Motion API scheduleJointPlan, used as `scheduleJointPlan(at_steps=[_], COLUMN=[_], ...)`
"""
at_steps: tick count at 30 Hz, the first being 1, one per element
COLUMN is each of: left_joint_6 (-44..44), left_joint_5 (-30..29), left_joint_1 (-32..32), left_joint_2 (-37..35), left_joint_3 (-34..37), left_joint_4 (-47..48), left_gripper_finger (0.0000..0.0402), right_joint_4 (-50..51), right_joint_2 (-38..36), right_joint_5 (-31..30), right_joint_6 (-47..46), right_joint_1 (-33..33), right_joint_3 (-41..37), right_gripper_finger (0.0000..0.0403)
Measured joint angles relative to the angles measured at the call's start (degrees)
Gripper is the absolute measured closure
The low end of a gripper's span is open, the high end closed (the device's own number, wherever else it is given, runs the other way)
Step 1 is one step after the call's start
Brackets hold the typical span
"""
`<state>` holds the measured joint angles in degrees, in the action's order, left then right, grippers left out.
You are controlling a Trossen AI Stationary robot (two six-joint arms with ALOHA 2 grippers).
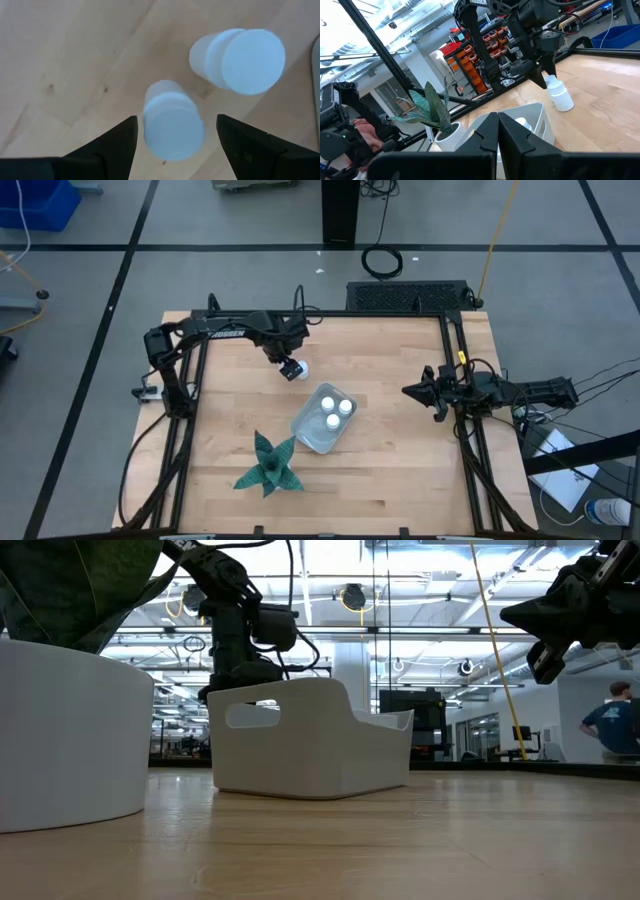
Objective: Pick and place pill bottles into a basket
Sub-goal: Put the white pill bottle into the gray bin
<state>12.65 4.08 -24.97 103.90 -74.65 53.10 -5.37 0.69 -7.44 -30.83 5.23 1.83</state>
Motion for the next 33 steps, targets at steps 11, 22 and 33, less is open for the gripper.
scheduleJointPlan(at_steps=[11, 22, 33], left_joint_6=[-0.9, -0.6, -3.8], left_joint_5=[0.1, 0.0, -4.1], left_joint_1=[0.0, 0.0, 1.8], left_joint_2=[0.0, 0.0, -4.7], left_joint_3=[0.0, 0.0, 0.0], left_joint_4=[0.7, 0.4, 7.5], left_gripper_finger=[0.0174, 0.0235, 0.0236], right_joint_4=[0.0, 0.0, 0.0], right_joint_2=[0.0, 0.0, 0.0], right_joint_5=[0.0, 0.0, 0.0], right_joint_6=[0.0, 0.0, 0.0], right_joint_1=[0.0, 0.0, 0.0], right_joint_3=[0.0, 0.0, 0.0], right_gripper_finger=[0.0403, 0.0402, 0.0403])
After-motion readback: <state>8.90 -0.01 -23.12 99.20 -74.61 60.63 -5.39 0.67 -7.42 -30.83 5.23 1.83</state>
